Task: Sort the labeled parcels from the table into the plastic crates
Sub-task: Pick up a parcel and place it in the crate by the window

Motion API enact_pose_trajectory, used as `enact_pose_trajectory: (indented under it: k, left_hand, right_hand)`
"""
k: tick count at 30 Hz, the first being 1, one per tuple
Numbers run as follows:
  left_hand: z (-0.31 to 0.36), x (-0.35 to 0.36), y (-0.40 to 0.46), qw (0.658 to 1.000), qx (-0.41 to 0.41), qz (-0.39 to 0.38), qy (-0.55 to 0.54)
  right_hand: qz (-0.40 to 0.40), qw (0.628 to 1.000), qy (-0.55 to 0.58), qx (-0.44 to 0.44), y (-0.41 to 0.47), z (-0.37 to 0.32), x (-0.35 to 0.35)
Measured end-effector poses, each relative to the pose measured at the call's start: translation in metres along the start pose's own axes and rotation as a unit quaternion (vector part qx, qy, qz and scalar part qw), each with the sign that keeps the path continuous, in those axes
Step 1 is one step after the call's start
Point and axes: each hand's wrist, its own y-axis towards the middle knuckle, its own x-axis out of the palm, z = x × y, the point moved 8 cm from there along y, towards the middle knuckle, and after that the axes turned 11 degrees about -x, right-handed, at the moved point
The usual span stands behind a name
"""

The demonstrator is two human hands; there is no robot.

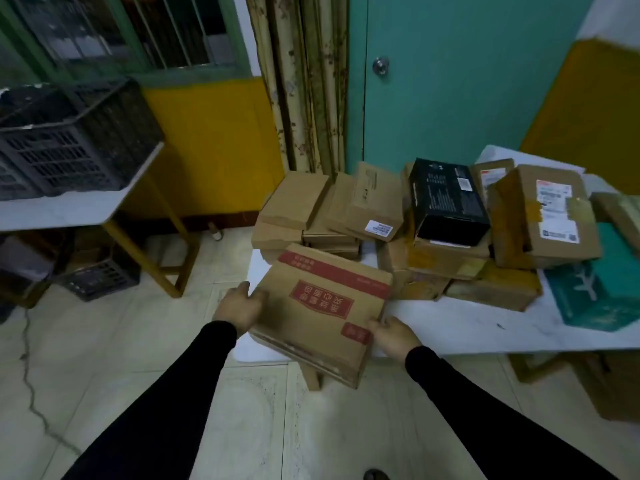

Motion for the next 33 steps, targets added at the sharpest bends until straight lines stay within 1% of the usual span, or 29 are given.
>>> enact_pose_trajectory:
  k: [2,3,5,7,10,12,14,16,19,22,24,26,31,33]
  left_hand:
    - [-0.008,0.002,0.013,1.000,-0.019,-0.007,0.004]
    - [-0.014,0.006,0.021,0.999,-0.035,-0.026,0.004]
    - [-0.027,0.017,0.033,0.994,-0.060,-0.088,-0.022]
    - [-0.034,0.021,0.037,0.988,-0.069,-0.122,-0.060]
    - [-0.033,0.008,0.040,0.987,-0.046,-0.128,-0.083]
    - [-0.023,-0.012,0.038,0.988,-0.021,-0.117,-0.100]
    - [-0.009,-0.038,0.035,0.986,-0.002,-0.111,-0.127]
    - [0.007,-0.062,0.033,0.983,0.022,-0.104,-0.152]
    - [0.027,-0.088,0.028,0.974,0.068,-0.087,-0.199]
    - [0.031,-0.094,0.021,0.954,0.067,-0.108,-0.271]
    - [0.025,-0.083,0.019,0.953,0.054,-0.144,-0.260]
    - [0.016,-0.070,0.019,0.952,0.039,-0.170,-0.251]
    - [-0.008,-0.063,0.023,0.947,0.005,-0.168,-0.275]
    - [-0.018,-0.060,0.025,0.942,-0.008,-0.176,-0.285]
  right_hand:
    - [-0.028,0.999,-0.011,0.029,0.005,0.010,0.014]
    - [-0.035,0.999,-0.004,0.040,0.008,0.018,0.023]
    - [-0.023,0.998,0.025,0.057,0.009,0.026,0.037]
    - [0.009,0.997,0.047,0.062,0.010,0.031,0.044]
    - [0.066,0.990,0.091,0.080,0.003,0.024,0.045]
    - [0.081,0.985,0.123,0.086,-0.003,0.010,0.043]
    - [0.086,0.975,0.192,0.078,-0.007,-0.011,0.039]
    - [0.092,0.963,0.249,0.053,-0.008,-0.036,0.029]
    - [0.120,0.952,0.282,-0.001,-0.006,-0.072,0.008]
    - [0.140,0.954,0.260,-0.049,-0.001,-0.092,-0.001]
    - [0.137,0.953,0.263,-0.062,0.005,-0.089,0.002]
    - [0.113,0.959,0.250,-0.066,0.007,-0.081,0.011]
    - [0.073,0.971,0.211,-0.084,0.014,-0.073,0.023]
    - [0.044,0.976,0.195,-0.088,0.020,-0.070,0.028]
